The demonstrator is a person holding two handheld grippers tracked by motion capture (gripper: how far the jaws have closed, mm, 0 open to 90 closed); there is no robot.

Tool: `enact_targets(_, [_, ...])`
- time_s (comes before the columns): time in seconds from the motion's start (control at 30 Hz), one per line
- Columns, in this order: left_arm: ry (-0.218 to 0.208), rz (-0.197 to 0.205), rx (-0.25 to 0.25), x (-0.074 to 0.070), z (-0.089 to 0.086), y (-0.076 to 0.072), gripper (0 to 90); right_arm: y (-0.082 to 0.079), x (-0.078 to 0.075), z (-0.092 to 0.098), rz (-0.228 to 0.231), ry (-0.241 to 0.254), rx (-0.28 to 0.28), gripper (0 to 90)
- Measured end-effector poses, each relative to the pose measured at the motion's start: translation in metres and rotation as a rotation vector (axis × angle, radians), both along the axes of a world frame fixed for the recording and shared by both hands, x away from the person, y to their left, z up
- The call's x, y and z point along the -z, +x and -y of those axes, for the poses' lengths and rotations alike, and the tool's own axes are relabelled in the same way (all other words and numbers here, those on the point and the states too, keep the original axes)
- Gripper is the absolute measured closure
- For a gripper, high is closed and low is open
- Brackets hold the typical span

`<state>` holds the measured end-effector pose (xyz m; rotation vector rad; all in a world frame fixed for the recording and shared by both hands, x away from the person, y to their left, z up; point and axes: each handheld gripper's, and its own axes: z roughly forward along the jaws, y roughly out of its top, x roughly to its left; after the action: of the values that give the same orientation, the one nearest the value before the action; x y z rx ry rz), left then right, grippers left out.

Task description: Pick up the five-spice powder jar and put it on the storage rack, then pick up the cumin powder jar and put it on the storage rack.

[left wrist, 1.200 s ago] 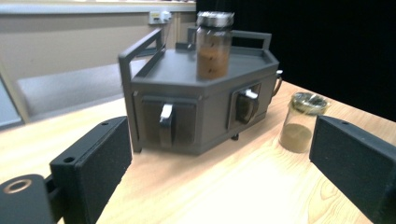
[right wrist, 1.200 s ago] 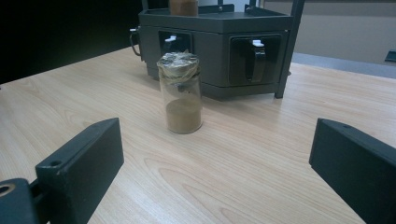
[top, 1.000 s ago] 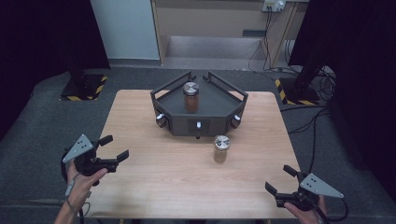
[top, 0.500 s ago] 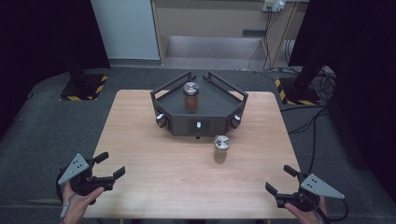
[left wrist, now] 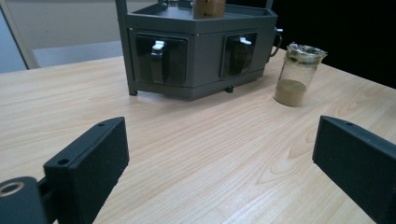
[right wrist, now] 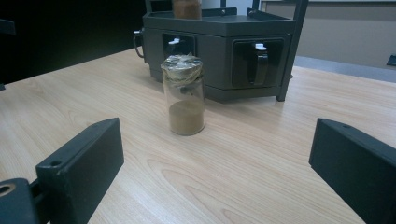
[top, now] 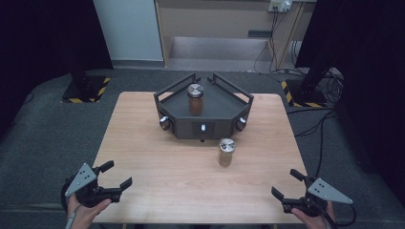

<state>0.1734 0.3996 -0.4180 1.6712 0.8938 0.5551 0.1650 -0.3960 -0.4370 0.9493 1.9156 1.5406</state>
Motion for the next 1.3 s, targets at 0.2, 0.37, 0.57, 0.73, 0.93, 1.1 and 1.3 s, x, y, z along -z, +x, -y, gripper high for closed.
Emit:
enact_targets(0.2, [-0.016, 0.000, -0.018, 0.0010, -0.0002, -0.0024, 1.0, 0.0002, 0.0000, -0.0002, 0.000, 0.000, 0.000, 3.5])
enact_targets(0.37, [-0.011, -0.011, -0.005, -0.0005, 0.0017, -0.0009, 0.0, -0.0002, -0.0002, -0.0008, -0.002, -0.001, 0.005, 3.6])
enact_targets(0.57, [-0.011, -0.011, 0.007, -0.0009, 0.0024, -0.0001, 0.0, -0.0008, -0.0001, -0.0008, -0.002, 0.000, 0.012, 3.5])
enact_targets(0.73, [-0.013, -0.017, 0.023, -0.0008, 0.0023, 0.0014, 0.0, -0.0010, 0.0000, -0.0009, -0.004, 0.001, 0.016, 3.6])
enact_targets(0.93, [-0.019, -0.018, 0.027, -0.0002, 0.0011, 0.0025, 0.0, -0.0015, 0.0005, 0.0002, -0.001, 0.003, 0.017, 3.5])
enact_targets(1.1, [-0.026, -0.028, 0.026, 0.0002, -0.0006, 0.0027, 0.0, -0.0001, -0.0001, -0.0013, -0.008, 0.000, 0.019, 3.5])
enact_targets(1.3, [-0.030, -0.027, 0.028, 0.0000, -0.0010, 0.0031, 0.0, 0.0004, 0.0003, -0.0006, -0.005, 0.001, 0.015, 3.3])
